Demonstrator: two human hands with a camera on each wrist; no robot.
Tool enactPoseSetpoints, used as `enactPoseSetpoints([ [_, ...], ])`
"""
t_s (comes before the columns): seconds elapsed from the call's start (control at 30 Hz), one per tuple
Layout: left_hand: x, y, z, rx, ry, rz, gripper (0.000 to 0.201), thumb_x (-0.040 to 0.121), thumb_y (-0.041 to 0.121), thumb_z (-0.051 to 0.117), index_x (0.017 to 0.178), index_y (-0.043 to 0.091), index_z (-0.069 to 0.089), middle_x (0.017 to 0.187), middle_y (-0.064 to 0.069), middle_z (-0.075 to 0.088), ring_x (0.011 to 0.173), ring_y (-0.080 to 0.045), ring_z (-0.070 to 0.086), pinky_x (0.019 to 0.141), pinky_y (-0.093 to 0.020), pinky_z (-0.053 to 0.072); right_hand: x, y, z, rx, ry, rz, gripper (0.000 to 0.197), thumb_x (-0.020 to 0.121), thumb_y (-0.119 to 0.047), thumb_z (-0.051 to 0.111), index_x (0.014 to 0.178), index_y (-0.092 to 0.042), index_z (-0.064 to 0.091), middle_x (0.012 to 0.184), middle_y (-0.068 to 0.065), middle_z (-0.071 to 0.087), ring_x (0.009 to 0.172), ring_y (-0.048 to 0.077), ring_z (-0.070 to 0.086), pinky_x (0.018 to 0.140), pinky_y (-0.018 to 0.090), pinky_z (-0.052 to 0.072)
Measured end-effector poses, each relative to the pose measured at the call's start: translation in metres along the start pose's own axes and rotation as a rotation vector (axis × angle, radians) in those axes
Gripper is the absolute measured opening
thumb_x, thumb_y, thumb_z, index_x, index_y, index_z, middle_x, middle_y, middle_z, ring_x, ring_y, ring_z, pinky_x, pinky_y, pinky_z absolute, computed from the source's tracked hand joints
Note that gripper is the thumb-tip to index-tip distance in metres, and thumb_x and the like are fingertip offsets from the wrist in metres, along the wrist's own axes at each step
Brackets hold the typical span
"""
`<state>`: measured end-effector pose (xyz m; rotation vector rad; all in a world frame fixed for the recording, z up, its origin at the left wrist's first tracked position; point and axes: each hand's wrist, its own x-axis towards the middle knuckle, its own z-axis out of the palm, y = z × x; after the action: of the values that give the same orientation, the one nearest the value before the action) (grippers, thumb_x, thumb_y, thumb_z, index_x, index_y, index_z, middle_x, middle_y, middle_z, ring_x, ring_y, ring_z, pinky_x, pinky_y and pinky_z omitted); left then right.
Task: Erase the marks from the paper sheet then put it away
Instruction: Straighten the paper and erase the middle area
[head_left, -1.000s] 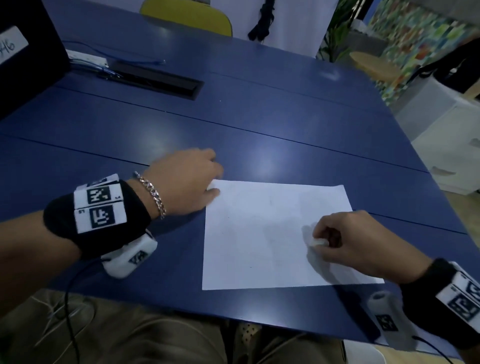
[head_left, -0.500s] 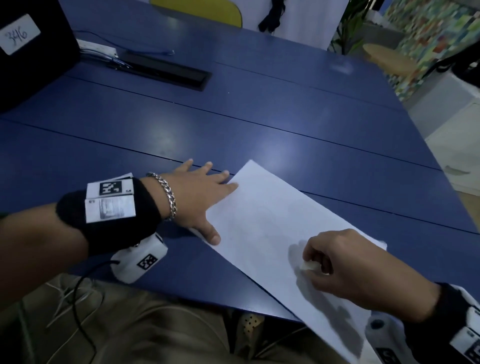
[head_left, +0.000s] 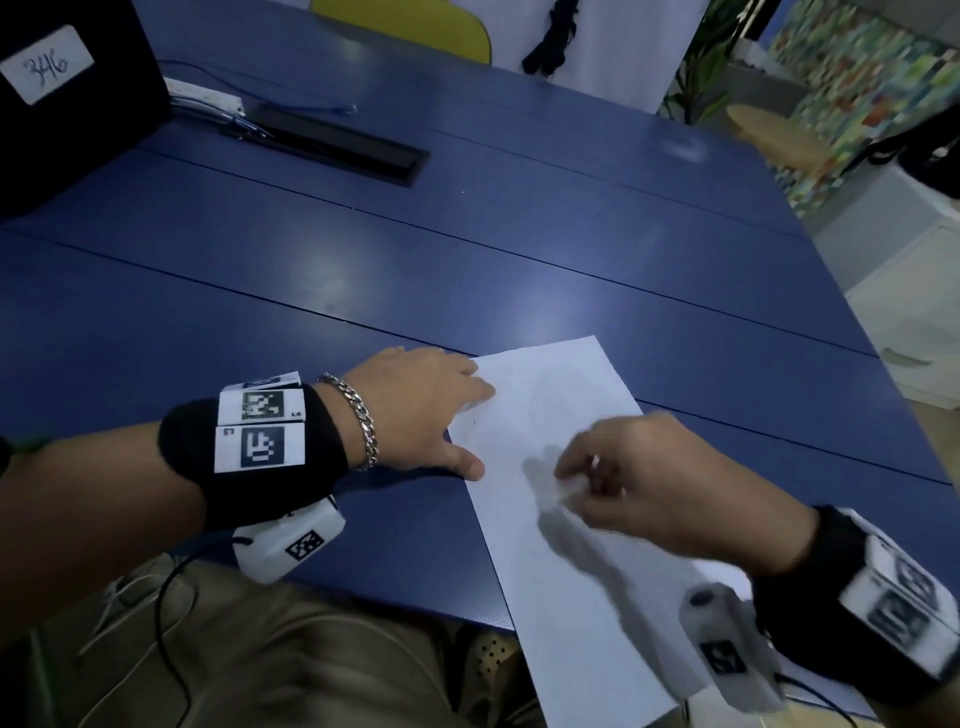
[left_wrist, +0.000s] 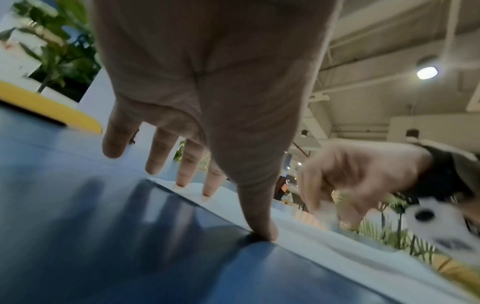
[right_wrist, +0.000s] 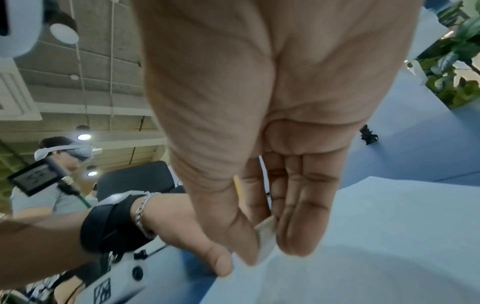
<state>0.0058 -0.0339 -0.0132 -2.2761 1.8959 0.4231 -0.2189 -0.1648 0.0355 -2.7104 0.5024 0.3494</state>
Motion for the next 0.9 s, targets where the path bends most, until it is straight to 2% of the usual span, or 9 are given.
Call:
enactPoseSetpoints([
  [0.07,0.003,0.000,-0.002,-0.030,-0.056,-0.026,0.098,0.079,0.088,0.056,0.161,0.043,0.027,0.171,0.010,0.022,0.156,-0.027,0.025,0.120,-0.053,0.032,0.023,-0.001,-0.005,0.044,0.081,-0.010,0.020,0.082,-0.026,0.077,0.102,-0.029,0.076,0.086,-0.013,0.071,0.080,0.006,0.068,0.077,0.018,0.053],
  [0.13,0.005,0.000,-0.005,-0.035,-0.117,-0.054,0.106,0.077,0.089,0.056,0.164,0.046,0.013,0.174,0.013,0.004,0.160,-0.031,0.012,0.123,-0.060,0.024,0.045,0.000,-0.005,0.063,0.146,-0.003,0.020,0.084,-0.022,0.075,0.104,-0.024,0.076,0.089,-0.010,0.073,0.082,0.007,0.069,0.079,0.024,0.055],
  [0.2,0.008,0.000,-0.007,-0.045,-0.151,-0.072,0.110,0.076,0.090,0.057,0.164,0.047,0.007,0.174,0.014,-0.003,0.161,-0.034,0.005,0.122,-0.068,0.018,0.063,0.000,-0.002,0.065,0.174,-0.010,0.018,0.086,-0.018,0.072,0.104,-0.021,0.076,0.087,-0.009,0.072,0.082,0.009,0.068,0.079,0.028,0.056],
  [0.4,0.010,0.001,-0.009,-0.027,-0.188,-0.095,0.114,0.074,0.093,0.055,0.164,0.047,0.002,0.174,0.015,-0.008,0.160,-0.037,-0.001,0.117,-0.079,0.007,0.084,-0.003,0.007,-0.006,0.231,-0.032,0.014,0.083,-0.017,0.069,0.094,-0.022,0.075,0.079,-0.010,0.066,0.073,0.012,0.063,0.075,0.033,0.056],
  [0.53,0.010,0.001,-0.008,-0.009,-0.191,-0.093,0.112,0.076,0.093,0.053,0.164,0.047,0.000,0.174,0.015,-0.008,0.160,-0.038,0.000,0.117,-0.080,0.005,0.072,-0.011,0.012,-0.035,0.127,-0.116,0.008,0.082,-0.026,0.067,0.085,-0.021,0.073,0.075,-0.007,0.069,0.069,0.012,0.062,0.068,0.031,0.053],
  [0.6,0.009,0.001,-0.006,0.000,-0.191,-0.091,0.112,0.077,0.093,0.051,0.164,0.047,-0.001,0.174,0.015,-0.009,0.160,-0.038,0.000,0.117,-0.080,0.004,0.075,-0.009,0.007,-0.063,0.105,-0.116,0.010,0.080,-0.024,0.068,0.086,-0.021,0.074,0.075,-0.007,0.069,0.070,0.012,0.062,0.068,0.031,0.054],
  [0.73,0.009,0.000,-0.005,0.011,-0.200,-0.088,0.112,0.077,0.094,0.049,0.164,0.046,-0.003,0.173,0.016,-0.011,0.160,-0.038,0.000,0.116,-0.081,0.004,0.086,-0.001,0.001,-0.049,0.202,-0.034,0.016,0.078,-0.018,0.067,0.091,-0.021,0.075,0.076,-0.007,0.068,0.071,0.014,0.062,0.074,0.035,0.056],
  [0.83,0.010,0.000,-0.004,-0.002,-0.190,-0.087,0.112,0.077,0.093,0.050,0.164,0.046,-0.002,0.174,0.014,-0.010,0.160,-0.039,0.000,0.115,-0.081,0.004,0.082,-0.011,0.008,-0.084,0.158,-0.125,0.013,0.074,-0.024,0.067,0.086,-0.025,0.072,0.075,-0.009,0.065,0.068,0.013,0.058,0.070,0.032,0.053],
  [0.9,0.012,-0.001,-0.002,0.002,-0.184,-0.084,0.112,0.076,0.093,0.051,0.164,0.047,-0.003,0.174,0.014,-0.010,0.160,-0.039,-0.001,0.116,-0.080,0.002,0.079,-0.014,0.007,-0.109,0.093,-0.183,0.014,0.076,-0.027,0.069,0.089,-0.025,0.074,0.077,-0.009,0.066,0.069,0.011,0.058,0.067,0.027,0.050],
])
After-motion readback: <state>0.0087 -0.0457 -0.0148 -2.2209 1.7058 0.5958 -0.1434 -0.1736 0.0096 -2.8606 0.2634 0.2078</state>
